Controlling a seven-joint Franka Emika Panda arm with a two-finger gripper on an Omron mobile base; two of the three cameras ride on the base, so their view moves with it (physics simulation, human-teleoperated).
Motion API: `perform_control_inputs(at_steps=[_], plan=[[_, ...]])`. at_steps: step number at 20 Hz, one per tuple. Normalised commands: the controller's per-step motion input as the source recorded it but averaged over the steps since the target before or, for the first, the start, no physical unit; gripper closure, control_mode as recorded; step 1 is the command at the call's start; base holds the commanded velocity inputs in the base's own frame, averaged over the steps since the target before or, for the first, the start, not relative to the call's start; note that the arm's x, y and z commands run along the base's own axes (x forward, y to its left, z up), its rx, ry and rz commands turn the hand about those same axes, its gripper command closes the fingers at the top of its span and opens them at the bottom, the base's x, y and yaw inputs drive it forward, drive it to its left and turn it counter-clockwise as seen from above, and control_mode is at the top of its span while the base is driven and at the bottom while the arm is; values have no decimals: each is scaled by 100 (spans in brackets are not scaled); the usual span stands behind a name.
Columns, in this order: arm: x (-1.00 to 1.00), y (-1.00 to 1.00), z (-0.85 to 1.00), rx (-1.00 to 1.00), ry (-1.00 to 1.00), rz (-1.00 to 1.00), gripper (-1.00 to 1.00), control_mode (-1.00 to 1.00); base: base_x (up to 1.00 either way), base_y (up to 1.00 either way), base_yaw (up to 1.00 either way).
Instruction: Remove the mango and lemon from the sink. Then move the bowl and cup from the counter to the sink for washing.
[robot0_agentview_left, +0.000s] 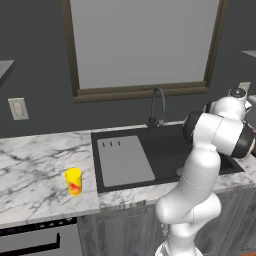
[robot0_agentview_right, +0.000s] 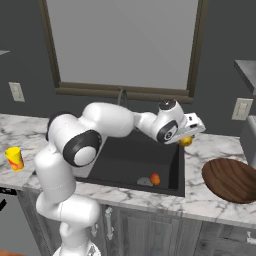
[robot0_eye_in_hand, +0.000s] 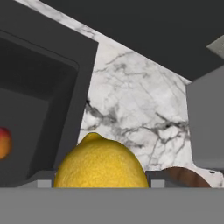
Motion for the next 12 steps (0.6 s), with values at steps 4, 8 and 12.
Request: perform_control_inputs(at_steps=[4,8,12], plan=[[8,-16,-10,2,0,4,100,-100,0,0,0],[7,-14,-13,6,0,4,100,-100,0,0,0],[9,-11,-13,5,0,5,100,-100,0,0,0]])
